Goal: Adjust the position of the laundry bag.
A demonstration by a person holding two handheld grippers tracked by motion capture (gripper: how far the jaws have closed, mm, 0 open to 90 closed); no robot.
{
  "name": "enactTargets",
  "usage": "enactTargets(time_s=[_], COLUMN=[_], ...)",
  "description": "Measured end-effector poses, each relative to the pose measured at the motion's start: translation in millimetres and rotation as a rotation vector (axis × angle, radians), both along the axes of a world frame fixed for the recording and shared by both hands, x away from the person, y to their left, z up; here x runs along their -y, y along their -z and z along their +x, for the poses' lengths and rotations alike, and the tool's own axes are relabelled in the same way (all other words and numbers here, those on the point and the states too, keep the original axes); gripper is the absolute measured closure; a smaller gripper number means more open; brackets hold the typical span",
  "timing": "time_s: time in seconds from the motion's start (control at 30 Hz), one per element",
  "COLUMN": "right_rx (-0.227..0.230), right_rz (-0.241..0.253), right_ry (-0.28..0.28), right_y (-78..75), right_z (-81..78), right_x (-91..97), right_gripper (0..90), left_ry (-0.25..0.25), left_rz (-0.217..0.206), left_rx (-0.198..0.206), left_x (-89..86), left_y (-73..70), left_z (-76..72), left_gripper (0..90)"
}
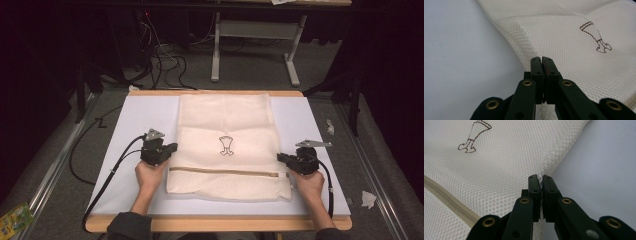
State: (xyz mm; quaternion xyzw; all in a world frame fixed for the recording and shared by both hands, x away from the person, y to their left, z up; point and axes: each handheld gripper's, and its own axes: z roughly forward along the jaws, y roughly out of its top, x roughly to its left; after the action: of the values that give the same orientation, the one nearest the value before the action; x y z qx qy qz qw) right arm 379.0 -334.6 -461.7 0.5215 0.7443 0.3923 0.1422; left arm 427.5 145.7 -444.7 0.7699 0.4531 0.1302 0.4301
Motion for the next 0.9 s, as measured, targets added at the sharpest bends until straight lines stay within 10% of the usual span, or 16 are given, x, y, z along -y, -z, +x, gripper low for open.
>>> enactTargets(time_s=[0.9], right_rx=[0.006], right_rz=[-0.024], right_ry=[-0.059], right_y=[1.2], right_z=[11.1], right_x=[-48.2], right_gripper=[87.2], left_ry=[-0.110], left_rz=[0.050], left_rx=[-0.015], left_x=[-37.6], left_y=[15.1], left_z=[-3.9], left_gripper=[87.1])
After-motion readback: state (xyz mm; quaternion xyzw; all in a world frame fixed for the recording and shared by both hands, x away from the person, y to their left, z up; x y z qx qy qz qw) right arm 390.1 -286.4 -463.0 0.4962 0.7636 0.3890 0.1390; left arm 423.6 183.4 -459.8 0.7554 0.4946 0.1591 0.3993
